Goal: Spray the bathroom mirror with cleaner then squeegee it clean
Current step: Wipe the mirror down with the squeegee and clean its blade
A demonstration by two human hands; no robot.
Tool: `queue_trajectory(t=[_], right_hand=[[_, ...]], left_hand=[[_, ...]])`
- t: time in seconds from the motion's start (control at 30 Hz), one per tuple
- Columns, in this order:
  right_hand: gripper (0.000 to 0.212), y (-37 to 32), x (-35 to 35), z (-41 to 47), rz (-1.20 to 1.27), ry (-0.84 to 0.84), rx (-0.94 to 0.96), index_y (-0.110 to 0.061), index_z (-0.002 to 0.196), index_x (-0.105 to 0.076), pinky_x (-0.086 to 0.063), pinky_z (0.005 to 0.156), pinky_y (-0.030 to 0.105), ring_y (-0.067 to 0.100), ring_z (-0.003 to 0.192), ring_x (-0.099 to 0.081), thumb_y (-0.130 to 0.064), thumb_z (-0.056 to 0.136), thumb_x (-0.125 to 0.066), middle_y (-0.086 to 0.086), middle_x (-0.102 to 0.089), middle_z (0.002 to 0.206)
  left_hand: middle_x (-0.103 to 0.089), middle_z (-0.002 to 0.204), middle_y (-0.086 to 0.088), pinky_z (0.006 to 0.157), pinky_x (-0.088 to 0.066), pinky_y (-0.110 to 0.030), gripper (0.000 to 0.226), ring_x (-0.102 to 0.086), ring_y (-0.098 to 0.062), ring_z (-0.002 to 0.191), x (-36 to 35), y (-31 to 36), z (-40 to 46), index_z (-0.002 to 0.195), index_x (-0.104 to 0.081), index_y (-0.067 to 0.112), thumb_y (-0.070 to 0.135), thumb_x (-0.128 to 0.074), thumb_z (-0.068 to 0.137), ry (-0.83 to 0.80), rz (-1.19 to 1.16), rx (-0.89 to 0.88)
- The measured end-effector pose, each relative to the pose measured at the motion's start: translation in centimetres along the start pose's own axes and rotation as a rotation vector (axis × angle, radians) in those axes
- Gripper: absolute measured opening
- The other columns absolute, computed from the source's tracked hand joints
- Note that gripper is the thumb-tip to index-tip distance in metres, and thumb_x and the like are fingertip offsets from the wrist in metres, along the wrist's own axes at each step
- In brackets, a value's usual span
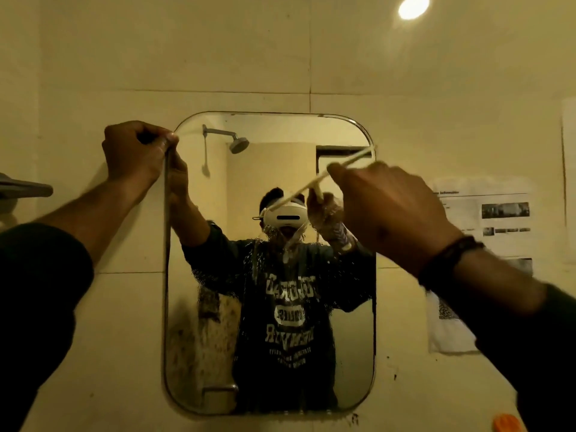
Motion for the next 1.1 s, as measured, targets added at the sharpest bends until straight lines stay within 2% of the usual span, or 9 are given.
queue_trajectory(t=[0.17, 0.3, 0.43, 0.5, 0.57, 0.73, 0.87, 1.0, 1.1], right_hand=[[0.026, -1.6, 0.2, 3.5, -0.005, 0.01, -0.036, -0.012, 0.121, -0.052, -0.032, 0.046, 0.027, 0.017, 0.056, -0.045, -0.013, 0.096, -0.05, 0.003, -0.05, 0.076], [0.045, -1.3, -2.2, -0.9, 0.001, -0.019, -0.057, -0.017, 0.142, -0.035, -0.025, 0.04, 0.021, 0.008, 0.049, -0.039, -0.018, 0.097, -0.043, -0.005, -0.039, 0.063], [0.057, -0.8, -3.3, -6.4, -0.02, -0.116, -0.072, -0.022, 0.146, -0.029, -0.014, 0.04, 0.019, 0.002, 0.046, -0.028, -0.03, 0.09, -0.036, -0.012, -0.024, 0.059], [0.053, -0.6, -3.0, -6.8, -0.022, -0.132, -0.07, -0.023, 0.143, -0.032, -0.015, 0.039, 0.02, 0.003, 0.046, -0.028, -0.026, 0.092, -0.041, -0.011, -0.025, 0.059], [0.049, -0.7, -2.0, -5.7, -0.001, -0.099, -0.068, -0.023, 0.139, -0.04, -0.016, 0.038, 0.02, 0.004, 0.044, -0.031, -0.027, 0.09, -0.033, -0.01, -0.029, 0.059], [0.035, -5.0, -0.4, -0.7, 0.105, -0.007, 0.043, -0.022, 0.13, -0.047, -0.023, 0.039, 0.021, 0.006, 0.046, -0.036, -0.028, 0.096, -0.049, -0.009, -0.035, 0.061], [0.022, -11.3, 0.4, 3.6, 0.169, 0.079, 0.224, -0.013, 0.113, -0.058, -0.014, 0.042, 0.022, 0.009, 0.045, -0.026, -0.021, 0.092, -0.054, -0.007, -0.026, 0.059], [0.02, -15.5, 0.0, 8.1, 0.135, 0.119, 0.263, -0.011, 0.112, -0.059, -0.022, 0.042, 0.028, 0.014, 0.046, -0.027, -0.019, 0.095, -0.051, -0.003, -0.024, 0.06], [0.025, -16.9, -0.6, 9.9, 0.11, 0.135, 0.24, -0.009, 0.119, -0.057, -0.034, 0.054, 0.032, 0.021, 0.057, -0.039, -0.018, 0.098, -0.047, 0.0, -0.031, 0.064]], left_hand=[[-0.069, 0.093, 0.001, 0.085, -0.054, -0.026, 0.02, -0.067, -0.013, 0.089, -0.1, 0.0, -0.1, 0.105, -0.074, 0.01, 0.019, -0.072, 0.087, 0.025, 0.021, -0.016], [-0.069, 0.092, 0.001, 0.085, -0.053, -0.024, 0.02, -0.066, -0.012, 0.088, -0.1, -0.2, 0.0, 0.104, -0.075, 0.01, 0.021, -0.072, 0.087, 0.025, 0.027, -0.033], [-0.07, 0.091, 0.001, 0.077, -0.052, -0.017, 0.019, -0.067, -0.011, 0.085, 0.1, -0.3, 0.1, 0.102, -0.076, 0.011, 0.021, -0.073, 0.086, 0.012, 0.01, -0.038], [-0.07, 0.091, 0.002, 0.072, -0.048, -0.011, 0.019, -0.066, -0.009, 0.084, 0.2, -0.2, 0.3, 0.103, -0.075, 0.012, 0.022, -0.074, 0.086, 0.0, 0.022, -0.035], [-0.069, 0.09, 0.004, 0.071, -0.046, -0.007, 0.019, -0.065, -0.007, 0.083, 0.2, 0.0, 0.3, 0.103, -0.075, 0.013, 0.023, -0.074, 0.086, 0.002, 0.039, -0.035], [-0.07, 0.09, 0.001, 0.076, -0.051, -0.015, 0.015, -0.066, -0.008, 0.084, 0.5, 0.5, 0.0, 0.098, -0.075, 0.01, 0.018, -0.075, 0.085, 0.018, 0.007, 0.007], [-0.07, 0.089, -0.001, 0.065, -0.047, -0.002, 0.014, -0.064, -0.005, 0.077, 1.0, 1.3, 0.2, 0.097, -0.076, 0.007, 0.014, -0.075, 0.085, -0.039, 0.029, 0.013], [-0.072, 0.093, 0.0, 0.08, -0.047, -0.017, 0.019, -0.063, -0.007, 0.084, 1.6, 1.8, 1.0, 0.1, -0.076, 0.008, 0.016, -0.077, 0.084, -0.111, 0.105, 0.039], [-0.073, 0.101, -0.008, 0.081, -0.05, -0.024, 0.019, -0.064, -0.011, 0.085, 1.7, 2.0, 1.5, 0.102, -0.076, 0.005, 0.012, -0.076, 0.084, -0.143, 0.105, 0.06]])
Point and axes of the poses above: each hand's wrist, its own z-axis towards the middle knuckle, its own x-axis out of the back of the hand, y = z × x, the point moved 1 cm from there along z, towards the middle knuckle
